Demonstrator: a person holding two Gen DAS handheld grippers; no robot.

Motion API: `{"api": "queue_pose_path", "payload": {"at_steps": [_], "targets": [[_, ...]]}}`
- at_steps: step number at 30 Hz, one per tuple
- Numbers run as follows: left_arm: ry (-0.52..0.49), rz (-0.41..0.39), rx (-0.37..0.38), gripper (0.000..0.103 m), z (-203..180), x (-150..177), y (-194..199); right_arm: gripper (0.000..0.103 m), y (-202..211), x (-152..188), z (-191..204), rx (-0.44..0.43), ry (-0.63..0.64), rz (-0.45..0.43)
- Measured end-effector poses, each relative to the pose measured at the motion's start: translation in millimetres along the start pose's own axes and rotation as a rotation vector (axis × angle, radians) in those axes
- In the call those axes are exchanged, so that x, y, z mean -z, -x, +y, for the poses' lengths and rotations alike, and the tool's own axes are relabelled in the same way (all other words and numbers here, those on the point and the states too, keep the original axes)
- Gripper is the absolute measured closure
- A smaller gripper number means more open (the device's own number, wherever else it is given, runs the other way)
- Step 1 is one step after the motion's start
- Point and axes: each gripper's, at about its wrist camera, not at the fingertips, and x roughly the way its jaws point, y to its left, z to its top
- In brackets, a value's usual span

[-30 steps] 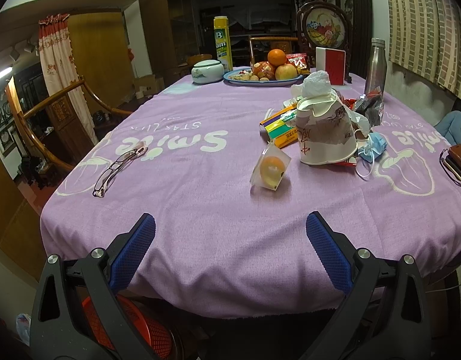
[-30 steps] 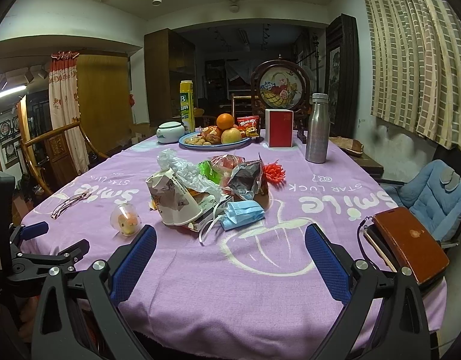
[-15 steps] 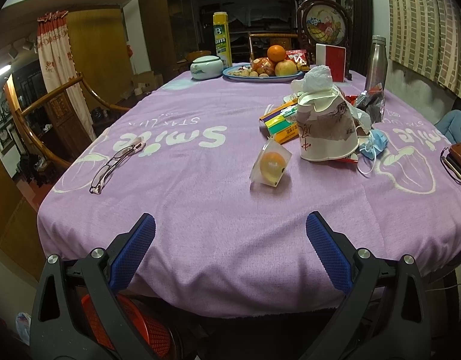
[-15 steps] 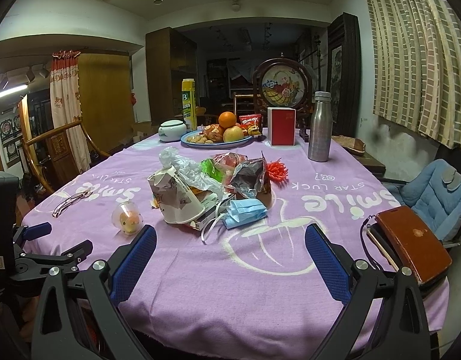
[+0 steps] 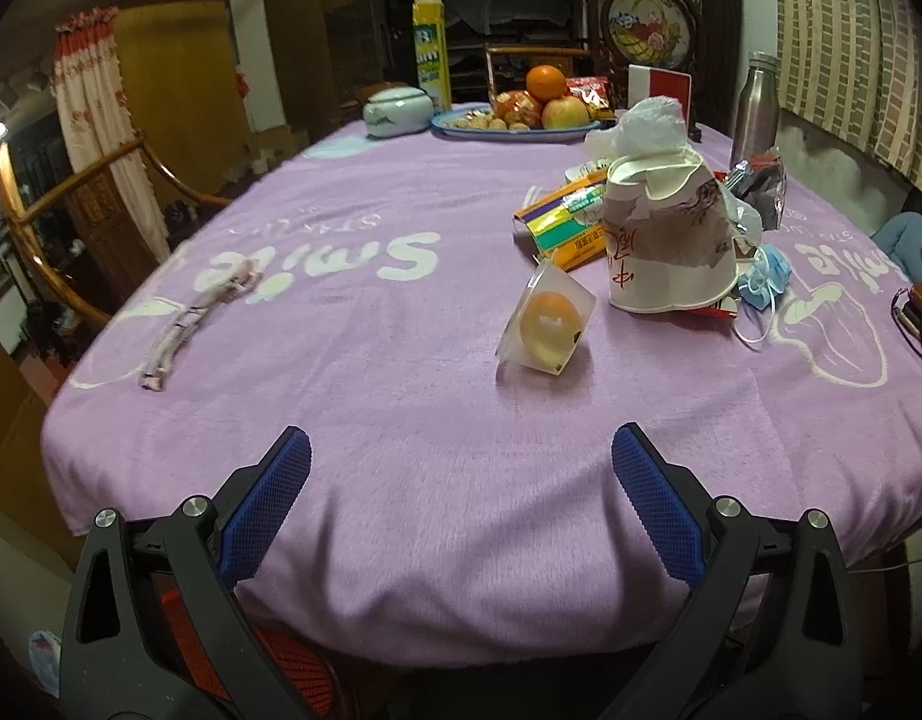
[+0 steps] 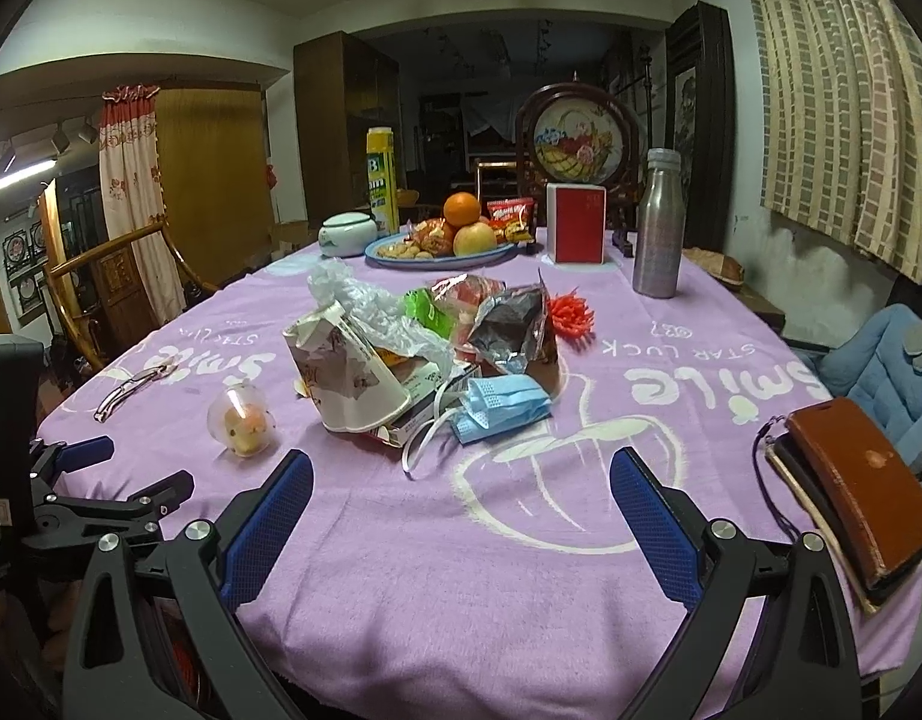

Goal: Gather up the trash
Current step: 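Move both tools toward the trash items on the tablecloth, then grasp the clear cup with the left tool while the right tool grasps the paper cup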

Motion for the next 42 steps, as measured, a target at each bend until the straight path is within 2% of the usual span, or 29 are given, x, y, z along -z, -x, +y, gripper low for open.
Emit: {"api": "queue_pose_path", "payload": {"at_steps": [4,11,13,16,18,19,20,21,25,28,31,33,37,40,41,42], "targets": [[0.02,0.013,0.072,0.006,9.4,-7.4,-12.1,0.006,-11.8,-0.1,-7.0,-0.012,-0.018,0.009],[-0.022,0.026,0.211,0.006,-8.2,-31.6,-33.4,0.006,-23.6,-2.7,-19.0,-0.033,-0.041,0.01],[-0.027,0.039,0.223,0.006,-15.4,-39.4,-42.8,0.006,-26.9,-3.0,-22.8,-0.034,-0.049,0.013],[-0.024,0.039,0.187,0.007,-21.8,-47.0,-54.9,0.006,-33.0,-4.4,-25.6,-0.042,-0.057,0.027],[-0.038,0.023,0.167,0.016,-24.0,-49.2,-57.6,0.006,-38.6,-8.0,-24.1,-0.057,-0.051,0.036],[-0.051,0.019,0.169,0.03,-24.9,-49.3,-58.3,0.006,-40.8,-10.7,-22.4,-0.066,-0.046,0.038],[-0.064,0.017,0.185,0.051,-25.5,-48.9,-58.8,0.006,-43.2,-14.1,-19.5,-0.077,-0.039,0.037],[-0.067,0.021,0.206,0.064,-23.6,-48.1,-59.7,0.006,-45.3,-17.3,-16.6,-0.088,-0.032,0.035],[0.008,0.007,0.247,0.065,1.1,-48.1,-55.4,0.006,-58.0,-31.2,1.2,-0.153,-0.005,0.036],[0.05,-0.005,0.224,0.065,23.0,-48.8,-50.4,0.006,-71.0,-36.8,14.7,-0.204,0.003,0.058],[0.083,-0.01,0.206,0.065,39.9,-46.0,-47.1,0.01,-86.3,-38.2,28.2,-0.235,0.017,0.09],[0.102,-0.016,0.202,0.065,48.7,-44.3,-45.6,0.015,-102.1,-39.3,37.5,-0.237,0.031,0.127],[0.099,-0.021,0.201,0.065,53.8,-40.4,-46.5,0.015,-128.1,-46.1,47.0,-0.199,0.032,0.183],[0.102,-0.013,0.217,0.065,56.2,-37.4,-50.4,0.016,-141.7,-49.6,57.4,-0.2,0.066,0.224],[0.105,-0.012,0.221,0.065,57.8,-36.6,-51.3,0.029,-143.6,-48.6,59.8,-0.203,0.078,0.228],[0.107,-0.015,0.225,0.065,58.5,-36.3,-51.3,0.069,-142.2,-47.5,62.2,-0.219,0.086,0.234]]}}
